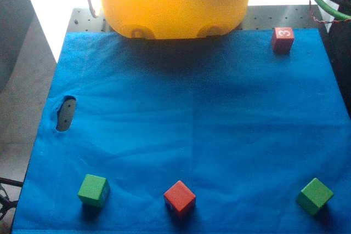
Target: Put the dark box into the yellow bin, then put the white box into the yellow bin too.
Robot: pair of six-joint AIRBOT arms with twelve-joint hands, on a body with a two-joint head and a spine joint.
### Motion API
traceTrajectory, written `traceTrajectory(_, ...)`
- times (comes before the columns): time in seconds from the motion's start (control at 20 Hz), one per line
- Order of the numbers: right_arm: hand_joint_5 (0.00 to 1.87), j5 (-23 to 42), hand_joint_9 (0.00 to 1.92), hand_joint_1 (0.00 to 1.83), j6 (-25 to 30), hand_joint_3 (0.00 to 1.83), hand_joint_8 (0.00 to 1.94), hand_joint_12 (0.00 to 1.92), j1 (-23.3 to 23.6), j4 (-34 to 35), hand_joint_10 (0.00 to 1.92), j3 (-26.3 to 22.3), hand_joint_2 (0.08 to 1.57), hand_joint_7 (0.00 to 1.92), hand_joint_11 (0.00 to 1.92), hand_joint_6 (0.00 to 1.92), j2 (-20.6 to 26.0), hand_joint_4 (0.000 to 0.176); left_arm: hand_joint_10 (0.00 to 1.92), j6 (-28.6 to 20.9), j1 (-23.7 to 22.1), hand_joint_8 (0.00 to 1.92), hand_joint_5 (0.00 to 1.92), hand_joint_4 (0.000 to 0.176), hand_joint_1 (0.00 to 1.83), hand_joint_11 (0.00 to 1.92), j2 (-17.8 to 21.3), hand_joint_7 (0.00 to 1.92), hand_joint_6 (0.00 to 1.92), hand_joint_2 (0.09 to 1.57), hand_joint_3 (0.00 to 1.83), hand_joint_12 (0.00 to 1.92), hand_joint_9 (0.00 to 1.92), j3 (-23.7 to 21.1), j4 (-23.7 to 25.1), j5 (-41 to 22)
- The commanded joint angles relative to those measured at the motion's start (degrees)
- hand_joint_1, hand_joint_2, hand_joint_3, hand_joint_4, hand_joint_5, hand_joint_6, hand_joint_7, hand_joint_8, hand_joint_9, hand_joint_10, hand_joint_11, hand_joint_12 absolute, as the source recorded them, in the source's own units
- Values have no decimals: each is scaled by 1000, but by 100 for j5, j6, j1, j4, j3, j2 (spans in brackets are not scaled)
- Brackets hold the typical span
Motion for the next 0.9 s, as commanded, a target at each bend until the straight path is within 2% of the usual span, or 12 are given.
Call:
traceTrajectory(0.0, 111, 666, 200, 797, -20, 5, 0, 0, 99, 69, 0, 2, 865, 277, 110, 2, -2, 176, 10, -3, -68, 5, 65, 128, 792, 26, 19, 23, 0, 980, 6, 26, 40, -16, -379, -447)
traceTrajectory(0.05, 119, 664, 192, 811, -20, 5, 0, 0, 100, 69, 0, 2, 866, 275, 106, 5, 0, 176, 13, -2, -64, 14, 77, 131, 823, 33, 18, 48, 5, 963, 0, 32, 51, -17, -383, -446)
traceTrajectory(0.1, 125, 664, 191, 825, -20, 5, 0, 6, 100, 69, 0, 1, 869, 275, 118, 7, 1, 176, 4, -3, -61, 22, 119, 133, 844, 6, 19, 133, 7, 958, 1, 250, 119, -17, -383, -446)
traceTrajectory(0.2, 99, 665, 185, 816, -20, 8, 0, 5, 100, 70, 0, -23, 879, 245, 117, 0, 38, 176, 0, -4, -61, 3, 145, 146, 820, 0, 19, 146, 2, 971, 4, 268, 114, -19, -389, -446)
traceTrajectory(0.3, 102, 664, 198, 831, -20, 9, 6, 10, 105, 70, 7, -74, 887, 258, 128, 1, 105, 176, 1, -4, -59, 8, 131, 125, 810, 0, 20, 172, 0, 957, 0, 182, 108, -19, -390, -430)
traceTrajectory(0.4, 103, 639, 202, 798, -20, 6, 4, 14, 107, 72, 7, -183, 885, 255, 137, 2, 216, 176, 2, -4, -38, 3, 95, 110, 781, 0, 23, 178, 2, 935, 0, 80, 91, -17, -413, -378)
traceTrajectory(0.45, 89, 630, 204, 766, -20, 0, 5, 21, 107, 72, 7, -214, 866, 260, 154, 0, 249, 176, 0, -2, -25, 1, 112, 128, 802, 0, 24, 175, 8, 929, 0, 77, 83, -9, -430, -348)
traceTrajectory(0.5, 71, 621, 213, 761, -20, 0, 6, 22, 107, 74, 10, -238, 853, 265, 157, 0, 276, 176, 0, -1, 0, 0, 129, 155, 823, 0, 24, 172, 13, 919, 0, 75, 76, 4, -451, -320)
traceTrajectory(0.7, 0, 623, 267, 662, 6, 0, 0, 51, 107, 88, 23, -369, 826, 240, 220, 0, 402, 175, 3, 2, 153, 0, 107, 142, 834, 14, 30, 120, 0, 893, 0, 28, 52, 37, -582, -272)
traceTrajectory(0.75, 0, 624, 276, 619, 52, 0, 0, 56, 107, 88, 24, -369, 830, 237, 229, 0, 413, 176, 2, 2, 174, 0, 82, 144, 830, 24, 30, 109, 0, 882, 0, 34, 51, 40, -599, -264)
traceTrajectory(0.8, 0, 625, 281, 603, 158, 2, 0, 65, 107, 88, 23, -369, 850, 231, 246, 0, 444, 162, 6, 2, 225, 0, 45, 133, 810, 70, 31, 107, 0, 878, 0, 56, 62, 42, -643, -265)
traceTrajectory(0.85, 0, 625, 287, 600, 207, 6, 0, 75, 107, 87, 22, -371, 860, 230, 265, 0, 479, 165, 7, 2, 273, 1, 27, 115, 805, 79, 31, 109, 0, 886, 0, 63, 66, 50, -684, -266)
